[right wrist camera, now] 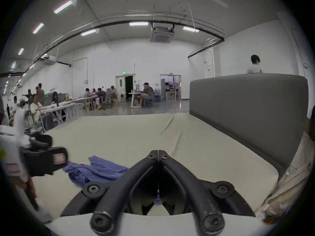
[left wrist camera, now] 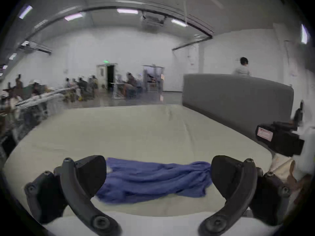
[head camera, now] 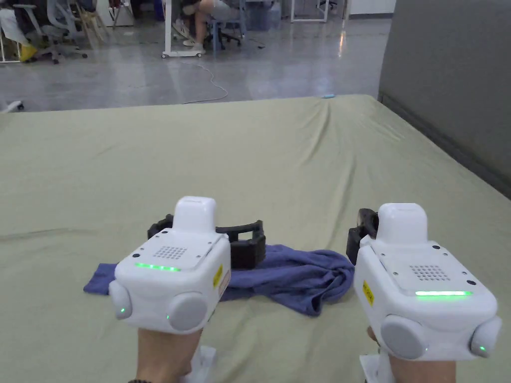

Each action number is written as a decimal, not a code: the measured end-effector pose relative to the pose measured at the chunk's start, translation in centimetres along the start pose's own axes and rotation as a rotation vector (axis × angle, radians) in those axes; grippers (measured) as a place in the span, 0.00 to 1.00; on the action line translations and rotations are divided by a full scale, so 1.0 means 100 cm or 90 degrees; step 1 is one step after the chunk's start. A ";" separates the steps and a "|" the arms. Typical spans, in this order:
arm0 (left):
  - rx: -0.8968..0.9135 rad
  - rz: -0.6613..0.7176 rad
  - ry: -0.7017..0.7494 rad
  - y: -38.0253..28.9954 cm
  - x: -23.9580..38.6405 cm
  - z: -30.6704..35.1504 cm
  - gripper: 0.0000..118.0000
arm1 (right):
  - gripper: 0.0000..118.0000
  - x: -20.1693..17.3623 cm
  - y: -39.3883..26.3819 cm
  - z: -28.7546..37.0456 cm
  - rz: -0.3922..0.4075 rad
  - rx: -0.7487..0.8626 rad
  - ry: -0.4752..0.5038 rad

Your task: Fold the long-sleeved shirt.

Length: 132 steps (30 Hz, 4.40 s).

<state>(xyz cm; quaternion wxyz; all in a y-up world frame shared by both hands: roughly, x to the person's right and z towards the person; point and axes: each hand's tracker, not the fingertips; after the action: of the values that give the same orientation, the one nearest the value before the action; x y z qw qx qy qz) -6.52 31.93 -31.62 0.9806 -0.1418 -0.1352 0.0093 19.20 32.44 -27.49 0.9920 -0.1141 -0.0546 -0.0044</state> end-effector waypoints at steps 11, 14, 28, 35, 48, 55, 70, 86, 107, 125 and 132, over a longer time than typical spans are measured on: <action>-0.059 0.031 0.138 -0.070 -0.057 0.088 0.00 | 0.00 -0.025 -0.005 0.019 -0.003 -0.021 0.013; -0.060 0.073 0.119 -0.065 -0.063 0.087 0.00 | 0.00 -0.027 -0.001 0.020 -0.007 -0.026 0.012; -0.257 0.066 0.040 0.020 -0.118 -0.148 0.92 | 0.00 -0.012 -0.019 -0.004 -0.016 -0.079 -0.012; -0.458 -0.012 0.115 -0.010 -0.146 -0.290 0.92 | 0.00 0.000 -0.032 -0.035 -0.019 -0.123 -0.041; -0.515 -0.001 0.029 -0.030 -0.119 -0.317 0.03 | 0.91 0.004 -0.060 -0.103 -0.025 -0.285 -0.004; -0.466 0.008 0.021 -0.007 -0.127 -0.301 0.03 | 0.82 -0.011 -0.111 -0.169 -0.034 -0.475 0.013; -0.267 0.049 -0.009 0.099 -0.142 -0.185 0.03 | 0.04 -0.004 -0.016 -0.148 -0.003 -0.311 0.042; -0.005 0.057 0.117 0.342 -0.203 -0.092 0.03 | 0.04 0.021 0.355 -0.213 -0.045 -0.008 0.070; -0.205 0.084 0.109 0.162 -0.214 -0.190 0.03 | 0.04 0.011 0.140 -0.304 0.013 -0.237 0.050; -0.383 0.015 0.041 -0.001 -0.157 -0.039 0.03 | 0.04 0.024 -0.029 -0.135 0.075 -0.384 0.050; -0.492 0.045 -0.002 -0.096 -0.160 0.022 0.03 | 0.04 0.032 -0.117 -0.074 0.131 -0.522 0.065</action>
<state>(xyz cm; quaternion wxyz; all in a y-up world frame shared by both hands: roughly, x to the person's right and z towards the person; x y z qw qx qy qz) -22.75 22.43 -31.14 0.8535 -0.5057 -0.1255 -0.0080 22.94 19.43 -31.63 0.8613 -0.5034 0.0128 0.0673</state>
